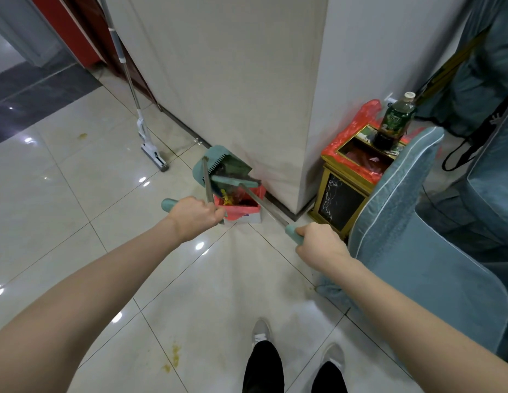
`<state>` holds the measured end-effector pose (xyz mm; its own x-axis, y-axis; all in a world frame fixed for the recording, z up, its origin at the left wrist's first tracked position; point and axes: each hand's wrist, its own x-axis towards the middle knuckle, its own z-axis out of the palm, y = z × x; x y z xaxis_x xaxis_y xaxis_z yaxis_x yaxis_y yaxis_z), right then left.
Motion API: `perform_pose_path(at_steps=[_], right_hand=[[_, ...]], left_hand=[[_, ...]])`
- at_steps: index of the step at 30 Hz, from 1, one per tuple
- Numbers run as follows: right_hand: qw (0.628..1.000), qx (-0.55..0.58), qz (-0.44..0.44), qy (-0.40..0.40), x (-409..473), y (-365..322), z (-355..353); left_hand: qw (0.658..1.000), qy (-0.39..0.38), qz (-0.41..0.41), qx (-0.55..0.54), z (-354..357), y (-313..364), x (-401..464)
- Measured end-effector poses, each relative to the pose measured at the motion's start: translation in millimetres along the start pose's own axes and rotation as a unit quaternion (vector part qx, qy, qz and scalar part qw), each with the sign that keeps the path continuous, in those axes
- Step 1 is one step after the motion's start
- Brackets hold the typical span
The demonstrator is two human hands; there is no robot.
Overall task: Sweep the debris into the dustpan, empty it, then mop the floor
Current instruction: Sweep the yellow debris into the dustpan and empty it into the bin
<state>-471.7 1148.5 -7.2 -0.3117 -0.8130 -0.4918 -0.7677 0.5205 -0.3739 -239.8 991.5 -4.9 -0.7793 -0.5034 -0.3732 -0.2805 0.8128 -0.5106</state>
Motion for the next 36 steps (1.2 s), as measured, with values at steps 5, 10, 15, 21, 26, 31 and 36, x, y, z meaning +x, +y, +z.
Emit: perform_pose_path(at_steps=[5, 10, 15, 21, 26, 31, 36], right_hand=[[0.999, -0.028, 0.014, -0.012, -2.2, 2.1, 9.3], [0.999, -0.03, 0.041, -0.007, -9.4, 18.3, 6.5], [0.999, -0.014, 0.037, 0.009, -17.3, 20.4, 11.3], [1.0, -0.004, -0.005, 0.014, -12.9, 1.8, 18.8], [0.999, -0.052, -0.008, -0.003, -11.0, -4.2, 26.7], [0.998, -0.058, 0.019, -0.013, -14.7, 6.0, 21.8], [0.997, -0.068, 0.026, -0.006, -16.7, 11.9, 7.6]], left_hand=[[1.0, -0.009, -0.002, 0.009, 3.9, -2.4, 0.7], [1.0, 0.003, -0.015, 0.01, 6.5, -5.6, -3.7], [0.999, 0.03, -0.033, 0.015, 7.7, -9.4, -9.6], [0.999, 0.044, -0.016, 0.026, 10.1, -13.2, -16.9], [0.998, 0.023, -0.017, 0.052, 9.0, -19.1, -23.8], [0.997, 0.037, -0.062, -0.001, 14.4, -18.5, -34.3], [0.985, 0.072, -0.134, -0.081, 21.4, -14.0, -49.3]])
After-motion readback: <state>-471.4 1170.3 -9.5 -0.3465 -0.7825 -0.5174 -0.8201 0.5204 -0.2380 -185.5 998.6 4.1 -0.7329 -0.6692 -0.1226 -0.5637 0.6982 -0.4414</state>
